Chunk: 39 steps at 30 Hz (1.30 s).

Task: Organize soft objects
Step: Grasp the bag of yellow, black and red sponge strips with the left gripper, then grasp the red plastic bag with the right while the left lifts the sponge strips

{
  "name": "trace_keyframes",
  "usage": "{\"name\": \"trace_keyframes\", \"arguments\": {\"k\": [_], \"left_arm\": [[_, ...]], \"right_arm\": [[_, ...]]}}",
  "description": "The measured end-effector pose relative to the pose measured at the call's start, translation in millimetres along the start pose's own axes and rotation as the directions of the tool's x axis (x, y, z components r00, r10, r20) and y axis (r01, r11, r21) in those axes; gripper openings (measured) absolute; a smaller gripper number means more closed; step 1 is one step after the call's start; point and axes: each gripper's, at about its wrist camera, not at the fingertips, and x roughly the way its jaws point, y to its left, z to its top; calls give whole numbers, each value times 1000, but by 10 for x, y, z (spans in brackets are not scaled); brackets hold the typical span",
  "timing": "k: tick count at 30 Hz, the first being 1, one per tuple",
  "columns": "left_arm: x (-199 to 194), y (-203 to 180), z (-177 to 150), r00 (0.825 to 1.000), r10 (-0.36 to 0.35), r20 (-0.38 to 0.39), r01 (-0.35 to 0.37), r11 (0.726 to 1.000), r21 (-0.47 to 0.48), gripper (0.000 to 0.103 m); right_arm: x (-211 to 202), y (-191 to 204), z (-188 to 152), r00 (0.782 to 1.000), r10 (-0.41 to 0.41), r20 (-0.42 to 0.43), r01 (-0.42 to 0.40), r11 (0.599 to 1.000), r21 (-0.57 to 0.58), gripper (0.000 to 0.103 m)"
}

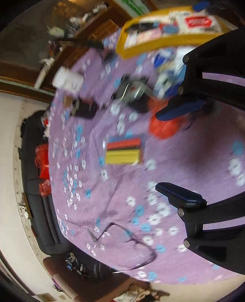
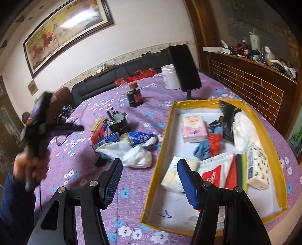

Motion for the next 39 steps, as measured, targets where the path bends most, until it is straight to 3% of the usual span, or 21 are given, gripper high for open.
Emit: {"name": "trace_keyframes", "arguments": {"k": [3, 8, 13, 14, 16, 17, 19, 24, 29, 34, 39], "left_arm": [[284, -37, 216, 998, 52, -25, -52, 999, 15, 69], [691, -79, 414, 994, 51, -95, -51, 999, 9, 69], [917, -84, 475, 996, 36, -87, -37, 999, -14, 69], [936, -63, 479, 996, 14, -88, -16, 999, -31, 67], [949, -45, 464, 995, -40, -92, 35, 998, -53, 49], [934, -38, 456, 995, -48, -86, 43, 997, -61, 44], [905, -39, 396, 997, -21, -74, 18, 999, -43, 44], [759, 147, 194, 996, -50, -79, 45, 997, -70, 44], [407, 300, -301, 994, -22, -107, 16, 998, -54, 44], [109, 423, -761, 999, 3, -54, -7, 997, -77, 44], [119, 519, -842, 999, -30, -17, 28, 993, -112, 45]], "right_arm": [[28, 22, -13, 1000, 5, -7, -5, 1000, -8, 65], [51, -14, 2, 1000, 1, -12, -1, 1000, -2, 65], [77, -7, 6, 1000, 5, -17, -5, 1000, 0, 65], [90, 6, 6, 1000, 8, -19, -8, 1000, -1, 65], [106, 34, 8, 1000, 16, -23, -16, 1000, -3, 65], [120, 56, 13, 999, 24, -27, -24, 1000, -5, 65], [140, 100, 20, 999, 36, -34, -37, 999, -10, 65], [184, 280, 47, 997, 63, -48, -65, 997, -42, 65], [350, 536, 186, 987, 127, -103, -134, 989, -68, 65], [771, 894, 418, 962, 201, -183, -217, 974, -68, 65], [1336, 1252, 558, 953, 169, -253, -197, 976, -92, 65]]}}
